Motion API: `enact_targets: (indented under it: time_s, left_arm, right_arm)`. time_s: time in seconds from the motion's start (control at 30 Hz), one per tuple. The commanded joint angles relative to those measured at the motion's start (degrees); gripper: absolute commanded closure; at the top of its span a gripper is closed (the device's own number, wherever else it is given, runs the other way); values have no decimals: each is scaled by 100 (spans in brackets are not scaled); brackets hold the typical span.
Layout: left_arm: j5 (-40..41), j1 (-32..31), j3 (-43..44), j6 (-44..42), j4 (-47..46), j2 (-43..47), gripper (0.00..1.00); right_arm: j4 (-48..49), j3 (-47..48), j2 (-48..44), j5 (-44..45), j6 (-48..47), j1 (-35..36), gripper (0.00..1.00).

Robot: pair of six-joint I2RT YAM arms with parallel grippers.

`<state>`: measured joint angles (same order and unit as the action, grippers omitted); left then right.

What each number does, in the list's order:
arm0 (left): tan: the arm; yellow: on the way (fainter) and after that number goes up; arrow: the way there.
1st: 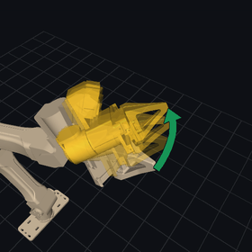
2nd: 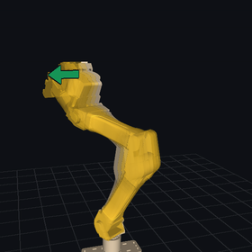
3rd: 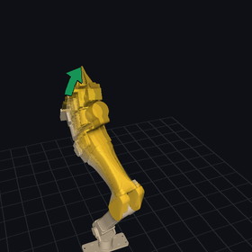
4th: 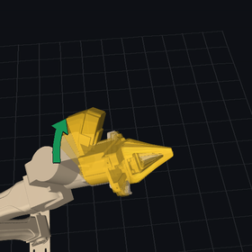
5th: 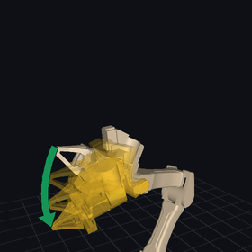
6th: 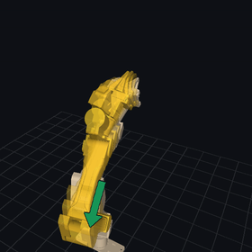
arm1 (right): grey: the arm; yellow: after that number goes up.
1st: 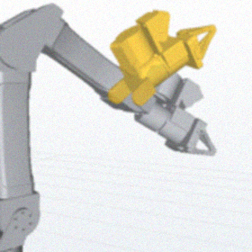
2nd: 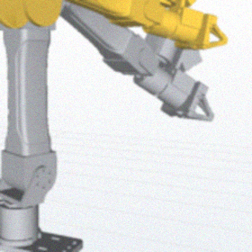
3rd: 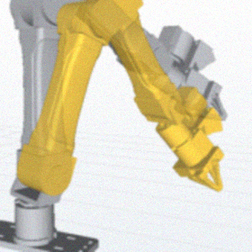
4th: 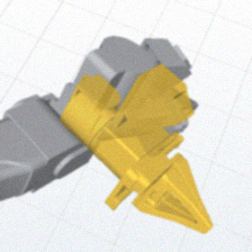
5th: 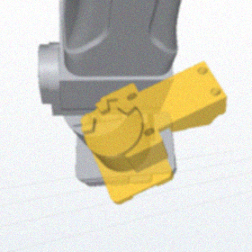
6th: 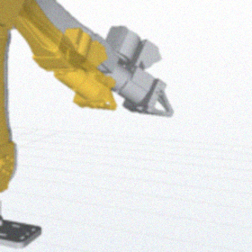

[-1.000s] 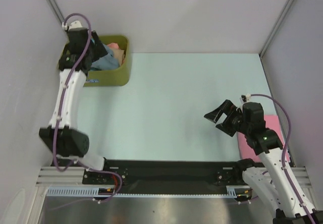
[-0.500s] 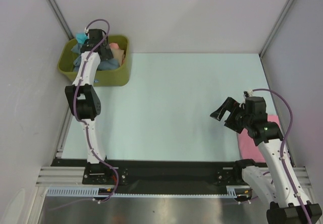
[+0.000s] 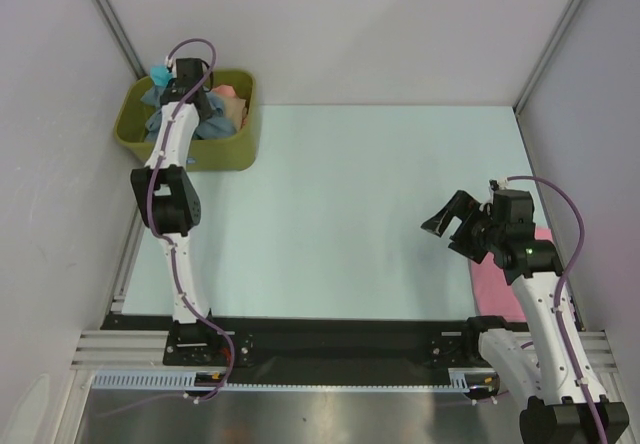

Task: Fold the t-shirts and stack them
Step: Grab the tshirt from the pile, then move the tshirt to the center of the board

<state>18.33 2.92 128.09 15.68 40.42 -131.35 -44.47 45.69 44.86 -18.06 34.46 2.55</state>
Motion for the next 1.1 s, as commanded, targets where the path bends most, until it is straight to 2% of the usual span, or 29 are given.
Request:
enact_targets:
  time_s: [0.0, 0.07, 0.1, 0.2, 0.33, 0.43, 0.47, 0.57, 0.6, 0.67, 0.73, 0.83, 1.0, 1.07]
  left_arm:
    - [268, 7, 488, 67, -237, 610, 80]
    - [294, 7, 611, 110, -254, 856, 98]
    - [294, 16, 655, 154, -254, 944, 100]
    - [-2, 33, 604, 155, -394, 1304, 100]
    - [-890, 60, 121, 804, -456, 1726, 100]
    - [-1524, -28, -766, 1129, -1246, 2183, 100]
    - [-1621, -72, -1064, 1182, -1561, 2262, 100]
    - [-1578, -248, -1172, 1130, -1564, 2421, 100]
    - [-1517, -544, -1242, 1113, -1607, 2499, 100]
    - [-1455, -713, -1427, 1069, -1852, 2798, 100]
    - [-1385, -915, -1323, 1034, -1889, 2974, 100]
    - [-1226, -1048, -629, 954, -1775, 3027, 100]
    - [-1524, -1056, 741, 1112, -2029, 3063, 100]
    - [-1726, -1056, 1372, 1419, -2039, 3045, 100]
  right_arm:
    - [140, 115, -13, -83, -27, -26, 1]
    - [140, 107, -4, -101, -1, -17, 1]
    - [140, 107, -4, -109, 8, -26, 1]
    - [149, 89, -30, -153, 35, -17, 1]
    - [96, 89, -83, -180, 44, 0, 1]
    - [79, 45, -188, -241, 96, 44, 1]
    - [87, 19, -214, -276, 114, 70, 1]
    - [0, 19, -276, -259, 123, 115, 1]
    - [-35, 10, -302, -276, 131, 115, 1]
    - [-62, -8, -346, -312, 140, 141, 2]
    - [-123, -43, -408, -338, 175, 158, 2]
    - [-194, -104, -540, -391, 210, 167, 2]
    - [-299, -113, -663, -417, 246, 194, 2]
    - [-291, -96, -672, -435, 272, 202, 2]
